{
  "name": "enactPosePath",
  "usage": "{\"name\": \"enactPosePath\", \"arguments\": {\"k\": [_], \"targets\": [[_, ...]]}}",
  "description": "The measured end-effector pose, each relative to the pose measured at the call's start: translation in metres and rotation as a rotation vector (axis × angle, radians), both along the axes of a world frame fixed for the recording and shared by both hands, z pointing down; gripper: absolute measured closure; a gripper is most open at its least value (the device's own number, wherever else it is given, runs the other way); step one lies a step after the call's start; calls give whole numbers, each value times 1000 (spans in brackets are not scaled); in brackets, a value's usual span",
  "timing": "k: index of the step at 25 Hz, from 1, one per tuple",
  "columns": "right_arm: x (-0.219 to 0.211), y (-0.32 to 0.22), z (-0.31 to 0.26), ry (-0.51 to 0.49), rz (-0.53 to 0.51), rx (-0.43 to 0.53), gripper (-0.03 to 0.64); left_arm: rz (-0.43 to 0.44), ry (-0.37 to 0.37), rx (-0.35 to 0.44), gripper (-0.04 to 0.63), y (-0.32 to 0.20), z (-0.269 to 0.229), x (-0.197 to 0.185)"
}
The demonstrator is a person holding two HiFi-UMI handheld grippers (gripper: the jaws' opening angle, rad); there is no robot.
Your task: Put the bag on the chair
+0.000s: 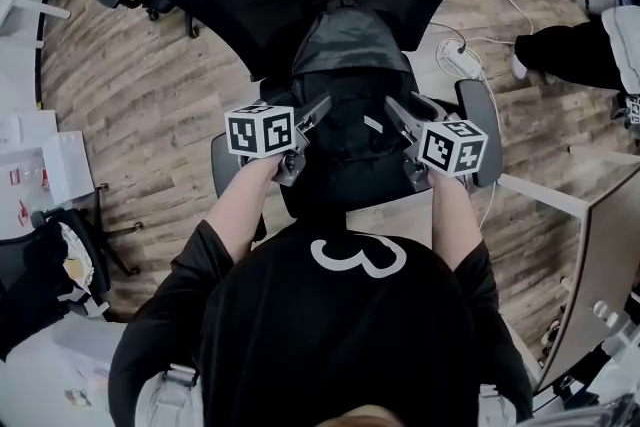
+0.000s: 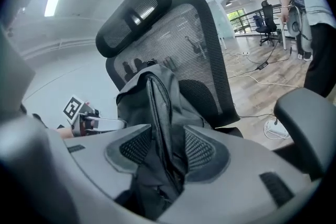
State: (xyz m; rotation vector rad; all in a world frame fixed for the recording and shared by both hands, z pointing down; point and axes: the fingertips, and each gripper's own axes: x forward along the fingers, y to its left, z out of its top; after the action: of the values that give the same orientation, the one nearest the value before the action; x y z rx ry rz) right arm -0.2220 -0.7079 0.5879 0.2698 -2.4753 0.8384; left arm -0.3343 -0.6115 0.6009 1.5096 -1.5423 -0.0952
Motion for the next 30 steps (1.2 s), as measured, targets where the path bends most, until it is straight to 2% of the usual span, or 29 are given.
{"name": "enactPosePath", "arguments": {"k": [2, 4, 8, 12, 16, 20, 22, 24, 26, 30], "targets": [[11, -1, -2, 0, 31, 1, 420, -28, -29, -3, 336, 5, -4, -1], [25, 0, -7, 0, 55, 9, 407, -54, -30, -18, 330, 17, -6, -1], [47, 8, -28, -31, 62, 33, 405, -107, 9, 7, 330, 42, -19, 3], [66, 31, -61, -146, 58, 4, 407, -112, 75, 35, 330, 59, -33, 29], [79, 59, -82, -186, 28, 16, 407, -72, 43, 48, 330, 81, -50, 59], [88, 107, -108, -227, -72, 35, 419, 28, -29, 65, 337, 108, -71, 95], [99, 133, -118, -234, -123, 97, 436, 57, -54, 78, 360, 124, -83, 113], [113, 155, -124, -232, -160, 140, 492, 69, -79, 95, 397, 140, -94, 129], [127, 175, -130, -263, -167, 110, 540, 89, -95, 119, 443, 155, -102, 147], [155, 211, -149, -325, -182, 70, 568, 160, -103, 207, 497, 181, -128, 188]]}}
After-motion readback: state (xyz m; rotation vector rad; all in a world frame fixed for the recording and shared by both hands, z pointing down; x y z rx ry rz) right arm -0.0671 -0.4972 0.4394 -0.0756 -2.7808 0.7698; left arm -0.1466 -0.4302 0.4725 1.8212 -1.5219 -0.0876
